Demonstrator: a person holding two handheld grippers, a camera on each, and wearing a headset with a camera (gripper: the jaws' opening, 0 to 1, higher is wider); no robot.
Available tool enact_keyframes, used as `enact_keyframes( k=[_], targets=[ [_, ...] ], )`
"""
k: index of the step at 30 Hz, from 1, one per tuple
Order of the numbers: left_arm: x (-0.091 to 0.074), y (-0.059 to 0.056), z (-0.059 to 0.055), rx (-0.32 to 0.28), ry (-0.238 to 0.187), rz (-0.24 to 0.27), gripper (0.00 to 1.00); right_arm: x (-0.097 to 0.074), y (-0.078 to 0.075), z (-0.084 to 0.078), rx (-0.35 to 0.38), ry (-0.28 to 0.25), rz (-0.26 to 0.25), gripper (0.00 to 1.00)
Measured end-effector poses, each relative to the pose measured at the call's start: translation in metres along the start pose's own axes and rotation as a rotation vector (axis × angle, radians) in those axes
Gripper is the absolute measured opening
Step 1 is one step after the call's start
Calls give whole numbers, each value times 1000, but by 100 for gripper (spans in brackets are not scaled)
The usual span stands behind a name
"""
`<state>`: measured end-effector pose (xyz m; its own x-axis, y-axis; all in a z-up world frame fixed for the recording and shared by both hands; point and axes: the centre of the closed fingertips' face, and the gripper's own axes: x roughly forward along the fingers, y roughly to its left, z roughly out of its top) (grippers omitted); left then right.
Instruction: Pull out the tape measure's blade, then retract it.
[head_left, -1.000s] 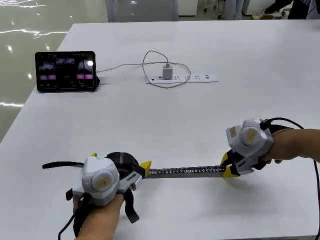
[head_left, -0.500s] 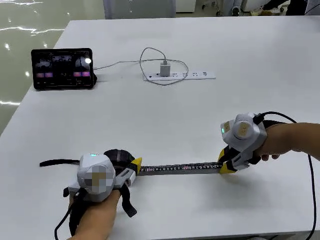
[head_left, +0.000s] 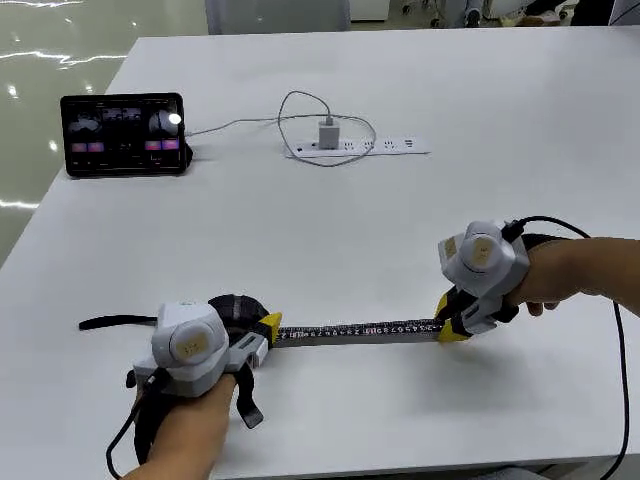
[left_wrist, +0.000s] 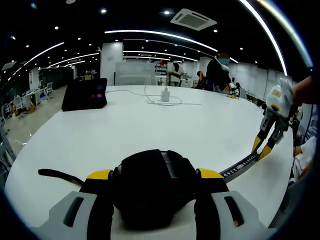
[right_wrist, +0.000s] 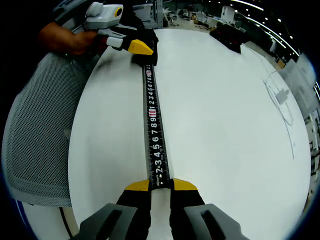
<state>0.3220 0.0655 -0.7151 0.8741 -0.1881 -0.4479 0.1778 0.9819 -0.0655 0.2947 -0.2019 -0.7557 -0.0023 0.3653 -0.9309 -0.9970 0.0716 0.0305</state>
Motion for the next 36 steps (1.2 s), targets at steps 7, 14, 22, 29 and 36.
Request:
enact_keyframes(
  k=[7, 14, 22, 29, 36],
  targets=[
    [-1, -1, -1, 1, 2, -3, 61, 0, 0, -1, 14, 3, -6, 10],
    [-1, -1, -1, 6, 0, -5, 61, 1, 0, 1, 17, 22, -12, 10],
    [1, -1, -1, 9, -2, -7, 61, 0, 0, 2, 31, 2, -11, 10],
    [1, -1, -1, -4, 4, -14, 61, 1, -1, 4, 38, 5, -10, 10],
    [2, -1, -1, -5, 6, -16, 61, 2, -1, 6, 36, 9, -12, 10]
  ],
)
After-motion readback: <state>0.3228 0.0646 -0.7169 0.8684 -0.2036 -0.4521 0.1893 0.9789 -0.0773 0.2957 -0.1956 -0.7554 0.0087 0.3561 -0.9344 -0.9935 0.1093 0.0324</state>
